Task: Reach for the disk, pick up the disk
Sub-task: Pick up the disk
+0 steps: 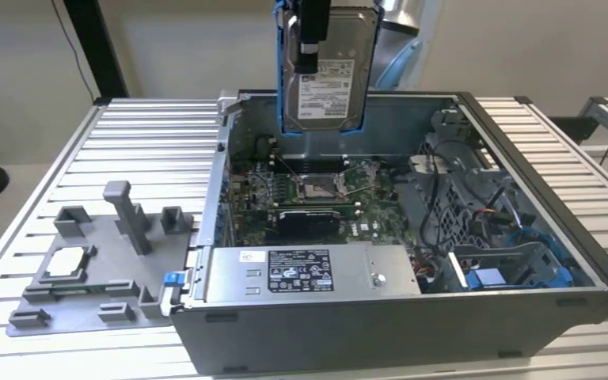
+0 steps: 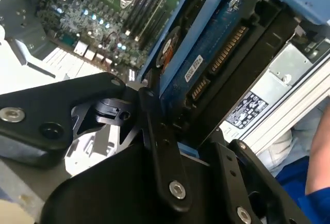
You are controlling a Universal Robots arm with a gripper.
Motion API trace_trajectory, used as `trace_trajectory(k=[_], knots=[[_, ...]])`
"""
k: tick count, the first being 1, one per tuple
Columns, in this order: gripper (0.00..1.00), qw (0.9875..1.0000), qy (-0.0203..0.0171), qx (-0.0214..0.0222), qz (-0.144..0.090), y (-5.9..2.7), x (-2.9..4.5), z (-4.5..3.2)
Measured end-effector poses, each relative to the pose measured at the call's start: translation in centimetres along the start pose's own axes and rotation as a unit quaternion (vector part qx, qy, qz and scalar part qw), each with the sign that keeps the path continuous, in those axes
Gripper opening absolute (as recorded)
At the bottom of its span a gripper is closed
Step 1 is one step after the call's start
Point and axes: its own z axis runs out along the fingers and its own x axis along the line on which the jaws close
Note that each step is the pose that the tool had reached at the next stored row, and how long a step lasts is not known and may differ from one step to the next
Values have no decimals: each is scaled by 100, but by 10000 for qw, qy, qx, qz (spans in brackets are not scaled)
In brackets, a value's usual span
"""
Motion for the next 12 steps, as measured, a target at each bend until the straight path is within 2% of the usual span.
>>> trace_trajectory(k=[12], knots=[[0,10000,-1,3,-18,-315,9,8]])
